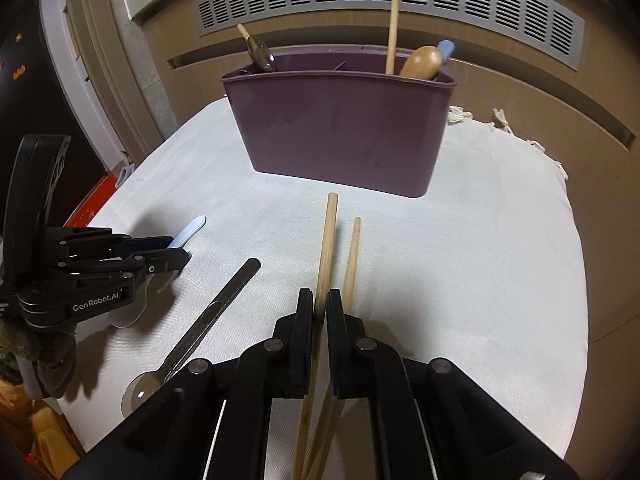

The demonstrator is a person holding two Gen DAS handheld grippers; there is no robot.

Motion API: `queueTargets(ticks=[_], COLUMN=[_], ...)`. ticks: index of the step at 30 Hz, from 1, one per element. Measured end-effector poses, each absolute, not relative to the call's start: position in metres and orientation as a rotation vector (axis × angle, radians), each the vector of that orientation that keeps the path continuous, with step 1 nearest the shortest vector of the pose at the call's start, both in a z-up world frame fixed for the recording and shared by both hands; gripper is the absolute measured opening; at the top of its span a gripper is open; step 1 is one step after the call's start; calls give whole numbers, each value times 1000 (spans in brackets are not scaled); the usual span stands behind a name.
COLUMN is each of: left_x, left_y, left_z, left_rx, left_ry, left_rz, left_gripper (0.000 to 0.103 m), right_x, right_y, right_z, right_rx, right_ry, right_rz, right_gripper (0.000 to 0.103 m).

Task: Organize utensils

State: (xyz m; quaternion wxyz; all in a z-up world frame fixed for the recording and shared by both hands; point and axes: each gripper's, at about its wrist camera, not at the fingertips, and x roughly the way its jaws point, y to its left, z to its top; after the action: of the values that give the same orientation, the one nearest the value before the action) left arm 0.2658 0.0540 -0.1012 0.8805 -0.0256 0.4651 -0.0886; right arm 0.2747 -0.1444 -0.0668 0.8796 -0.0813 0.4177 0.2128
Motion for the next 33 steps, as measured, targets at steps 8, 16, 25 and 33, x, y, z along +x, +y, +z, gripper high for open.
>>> queueTargets(ticks=[8,16,25,33], left_x=[251,210,169,177], left_y=[53,55,43,44], left_z=[-87,-37,14,2], left_rx=[-65,-98,-75,-69], left_ry=[900,762,622,713], left_rz=[-202,-255,-297,-255], left_gripper=[10,10,10,11], right_x=[265,243,199,204], right_y=[-152,-163,-176,-177], right_z=[-64,-43,1,-10], right_rx=[-148,-104,-92,-146], right_ry=[858,801,655,691], right_rz=[445,454,461,445], right_gripper=[7,7,7,7])
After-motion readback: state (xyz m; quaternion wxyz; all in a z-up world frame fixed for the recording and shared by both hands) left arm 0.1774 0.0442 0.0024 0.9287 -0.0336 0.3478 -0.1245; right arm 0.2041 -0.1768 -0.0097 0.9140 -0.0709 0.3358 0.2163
